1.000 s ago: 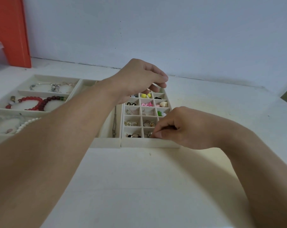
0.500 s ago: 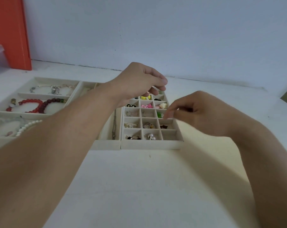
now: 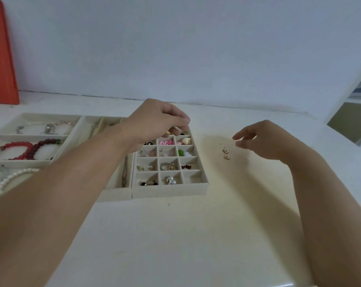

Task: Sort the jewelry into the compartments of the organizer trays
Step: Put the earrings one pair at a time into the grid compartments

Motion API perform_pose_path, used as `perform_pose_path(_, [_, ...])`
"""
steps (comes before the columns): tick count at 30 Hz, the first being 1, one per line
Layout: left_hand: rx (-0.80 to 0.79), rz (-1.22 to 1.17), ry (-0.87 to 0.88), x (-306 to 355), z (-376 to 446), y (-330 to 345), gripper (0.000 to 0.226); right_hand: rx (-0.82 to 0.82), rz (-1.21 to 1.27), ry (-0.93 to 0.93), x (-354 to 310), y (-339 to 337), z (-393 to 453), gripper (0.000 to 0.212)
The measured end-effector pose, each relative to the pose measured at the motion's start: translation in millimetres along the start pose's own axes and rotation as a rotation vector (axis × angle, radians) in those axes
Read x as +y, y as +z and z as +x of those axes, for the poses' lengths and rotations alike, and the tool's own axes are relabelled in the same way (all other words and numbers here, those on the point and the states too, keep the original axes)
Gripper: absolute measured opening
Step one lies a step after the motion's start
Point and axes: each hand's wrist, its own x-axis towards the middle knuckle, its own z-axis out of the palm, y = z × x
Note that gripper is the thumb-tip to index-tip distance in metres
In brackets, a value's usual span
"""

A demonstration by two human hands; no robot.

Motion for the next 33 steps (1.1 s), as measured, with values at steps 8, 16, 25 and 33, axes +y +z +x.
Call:
perform_pose_path(8, [-0.014, 0.013, -0.003, 2, -3, 5, 0.006, -0.19, 0.003, 0.03, -4, 16, 1, 0.057])
perform_pose_path(16, [-0.023, 0.011, 0.002, 1, -5, 9, 0.007, -0.137, 0.09, -0.02, -3, 23, 3, 0.009])
perform_pose_path(25, [-0.041, -0.01, 0.0, 1, -6, 13, 0.004, -0.085, 0.071, -0.057, -11, 37, 6, 0.004])
perform_pose_path(33, [-0.081, -0.013, 0.02, 3, -10, 20, 0.012, -0.111, 0.771, -0.215, -35, 25, -10, 0.01])
